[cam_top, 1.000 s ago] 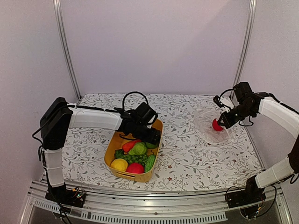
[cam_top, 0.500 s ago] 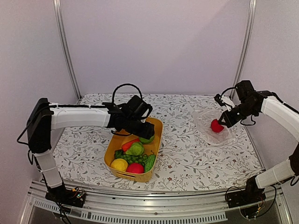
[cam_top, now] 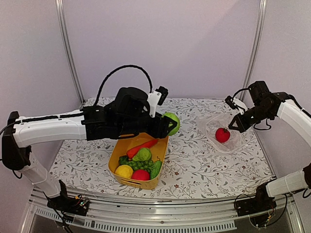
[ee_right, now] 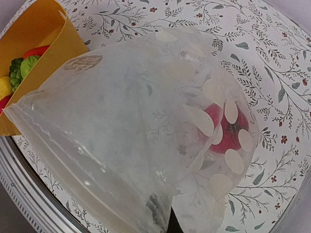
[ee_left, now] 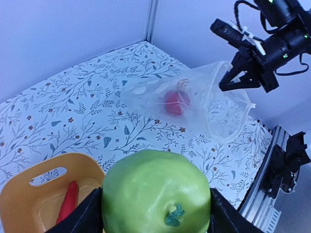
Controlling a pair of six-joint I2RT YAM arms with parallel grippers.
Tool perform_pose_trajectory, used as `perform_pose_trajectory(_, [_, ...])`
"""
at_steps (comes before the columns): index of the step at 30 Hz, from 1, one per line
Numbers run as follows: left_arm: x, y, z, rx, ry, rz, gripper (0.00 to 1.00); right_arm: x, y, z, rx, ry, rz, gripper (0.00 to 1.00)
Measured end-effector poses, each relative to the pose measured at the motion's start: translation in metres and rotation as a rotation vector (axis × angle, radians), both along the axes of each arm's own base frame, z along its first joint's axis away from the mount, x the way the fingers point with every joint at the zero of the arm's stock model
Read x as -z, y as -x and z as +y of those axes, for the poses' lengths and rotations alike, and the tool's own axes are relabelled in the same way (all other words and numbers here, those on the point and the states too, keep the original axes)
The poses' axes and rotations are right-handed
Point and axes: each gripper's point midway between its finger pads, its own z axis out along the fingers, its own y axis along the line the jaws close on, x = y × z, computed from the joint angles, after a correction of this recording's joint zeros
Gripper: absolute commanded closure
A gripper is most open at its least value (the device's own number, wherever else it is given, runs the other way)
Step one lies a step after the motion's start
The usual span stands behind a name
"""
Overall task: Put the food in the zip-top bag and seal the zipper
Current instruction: Pick up the fake fruit from the bin, then place the fake fruit in the zipper food storage bag.
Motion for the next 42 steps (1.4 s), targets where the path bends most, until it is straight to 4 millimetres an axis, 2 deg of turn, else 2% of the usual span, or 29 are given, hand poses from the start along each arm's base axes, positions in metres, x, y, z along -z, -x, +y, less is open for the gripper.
perform_pose_trajectory(5, [-0.03,0.038,-0.038,0.149,0.097,-0.105,0.53,-0.002,0.009,0.006,-0.023,-0.034,0.035,1.0])
perform_pose_trajectory(8, [-0.048,0.059,-0.061,0.237,0.17,-0.167,0.53,-0.01,0.011,0.01,-0.035,-0.057,0.036,1.0])
perform_pose_trajectory(12, [-0.051,0.073,-0.1,0.317,0.213,-0.202,0.54,-0.019,0.009,0.015,-0.046,-0.086,0.035,1.0])
perform_pose_trajectory(17, [-0.037,0.067,-0.153,0.335,0.208,-0.215,0.54,-0.023,0.009,0.02,-0.057,-0.116,0.049,1.0])
perform_pose_trajectory(22, [-0.025,0.04,-0.187,0.229,0.181,-0.235,0.47,-0.027,0.013,0.025,-0.072,-0.141,0.063,1.0])
perform_pose_trajectory(24, [-0.016,0.028,-0.193,0.175,0.155,-0.244,0.43,-0.028,0.014,0.026,-0.075,-0.148,0.066,1.0])
perform_pose_trajectory(26, [-0.004,0.016,-0.197,0.118,0.114,-0.25,0.34,-0.029,0.015,0.026,-0.078,-0.152,0.07,1.0])
perform_pose_trajectory(29, [0.015,-0.001,-0.193,0.019,0.04,-0.262,0.17,-0.028,0.015,0.025,-0.073,-0.149,0.074,1.0])
perform_pose_trajectory(32, [0.026,-0.011,-0.184,-0.05,-0.013,-0.278,0.09,-0.028,0.016,0.025,-0.07,-0.15,0.08,1.0])
perform_pose_trajectory(38, [0.016,-0.011,-0.187,-0.047,0.011,-0.31,0.06,-0.027,0.017,0.026,-0.06,-0.156,0.089,1.0])
perform_pose_trajectory(42, [0.004,0.003,-0.185,0.01,0.069,-0.331,0.07,-0.024,0.014,0.026,-0.053,-0.15,0.102,1.0])
